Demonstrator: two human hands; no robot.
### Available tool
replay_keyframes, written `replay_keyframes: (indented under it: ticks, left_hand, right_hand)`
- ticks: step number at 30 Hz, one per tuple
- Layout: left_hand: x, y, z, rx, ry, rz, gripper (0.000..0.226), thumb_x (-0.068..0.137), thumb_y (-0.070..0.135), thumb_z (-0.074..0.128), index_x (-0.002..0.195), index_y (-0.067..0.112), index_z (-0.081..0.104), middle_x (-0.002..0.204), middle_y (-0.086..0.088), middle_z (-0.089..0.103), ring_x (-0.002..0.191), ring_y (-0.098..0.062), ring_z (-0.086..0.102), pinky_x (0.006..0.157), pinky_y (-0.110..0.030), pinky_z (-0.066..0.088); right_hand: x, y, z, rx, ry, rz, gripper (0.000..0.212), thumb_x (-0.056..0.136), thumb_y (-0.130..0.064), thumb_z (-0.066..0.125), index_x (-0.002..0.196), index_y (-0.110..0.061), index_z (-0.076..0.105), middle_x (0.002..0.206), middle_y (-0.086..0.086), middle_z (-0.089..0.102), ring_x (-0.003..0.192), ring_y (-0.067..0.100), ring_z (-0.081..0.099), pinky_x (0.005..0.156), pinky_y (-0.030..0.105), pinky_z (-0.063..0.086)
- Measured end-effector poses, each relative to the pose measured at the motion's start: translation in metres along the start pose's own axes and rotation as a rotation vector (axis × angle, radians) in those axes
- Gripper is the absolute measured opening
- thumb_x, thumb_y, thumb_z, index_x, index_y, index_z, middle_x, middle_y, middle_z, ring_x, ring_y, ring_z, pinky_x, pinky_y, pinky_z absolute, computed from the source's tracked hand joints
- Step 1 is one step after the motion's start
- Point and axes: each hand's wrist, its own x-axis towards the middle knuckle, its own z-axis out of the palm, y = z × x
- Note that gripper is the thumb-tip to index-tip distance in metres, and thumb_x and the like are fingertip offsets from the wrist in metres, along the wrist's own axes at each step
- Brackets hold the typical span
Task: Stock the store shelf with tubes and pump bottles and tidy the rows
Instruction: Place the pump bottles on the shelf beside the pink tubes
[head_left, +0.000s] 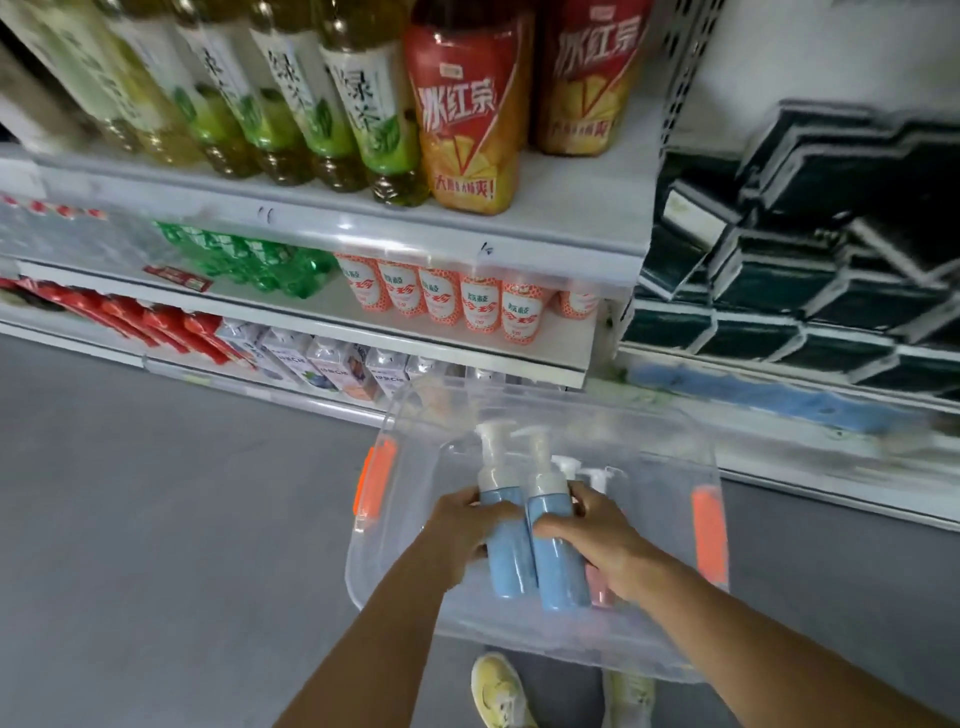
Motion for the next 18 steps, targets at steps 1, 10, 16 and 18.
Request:
replay_keyframes:
  ticks: [1, 10, 16, 18]
  left_hand:
    - [-0.012, 0.006, 0.005, -0.003, -0.026, 0.017, 0.026, 0.079, 0.008, 0.073, 0.105, 0.010, 0.069, 0.091, -0.007, 0.073, 0.077, -0.017, 0.070, 0.065, -0.026, 0.053]
    - [-0.094, 0.049, 0.074, -0.096, -0.179, 0.123, 0.014, 0.091, 0.021, 0.059, 0.096, 0.013, 0.069, 0.067, 0.004, 0.065, 0.059, -0.011, 0.057, 0.054, -0.022, 0.046]
    - [-0.142, 0.075, 0.145, -0.191, -0.256, 0.054, 0.047, 0.086, 0.046, 0.064, 0.107, 0.004, 0.068, 0.094, -0.016, 0.069, 0.073, -0.027, 0.064, 0.074, -0.039, 0.055]
    - [-0.156, 0.080, 0.173, -0.206, -0.318, 0.038, 0.052, 0.082, 0.054, 0.064, 0.086, 0.004, 0.074, 0.083, -0.015, 0.066, 0.061, -0.025, 0.061, 0.062, -0.034, 0.054]
  right_hand:
    - [-0.012, -0.007, -0.005, 0.019, 0.000, -0.020, 0.042, 0.071, -0.006, 0.075, 0.109, -0.016, 0.061, 0.099, 0.012, 0.070, 0.077, 0.018, 0.071, 0.061, 0.028, 0.055]
    - [-0.117, -0.046, -0.058, 0.262, 0.121, -0.134, 0.024, 0.084, -0.018, 0.071, 0.107, -0.013, 0.065, 0.099, 0.014, 0.074, 0.091, 0.031, 0.070, 0.088, 0.048, 0.056]
    - [-0.180, -0.052, -0.127, 0.388, 0.209, -0.211, 0.037, 0.087, -0.040, 0.067, 0.109, -0.010, 0.064, 0.093, 0.016, 0.073, 0.079, 0.030, 0.067, 0.078, 0.046, 0.057]
    - [-0.203, -0.050, -0.159, 0.408, 0.243, -0.226, 0.040, 0.087, -0.050, 0.062, 0.101, -0.012, 0.065, 0.074, 0.012, 0.068, 0.062, 0.026, 0.063, 0.060, 0.036, 0.055]
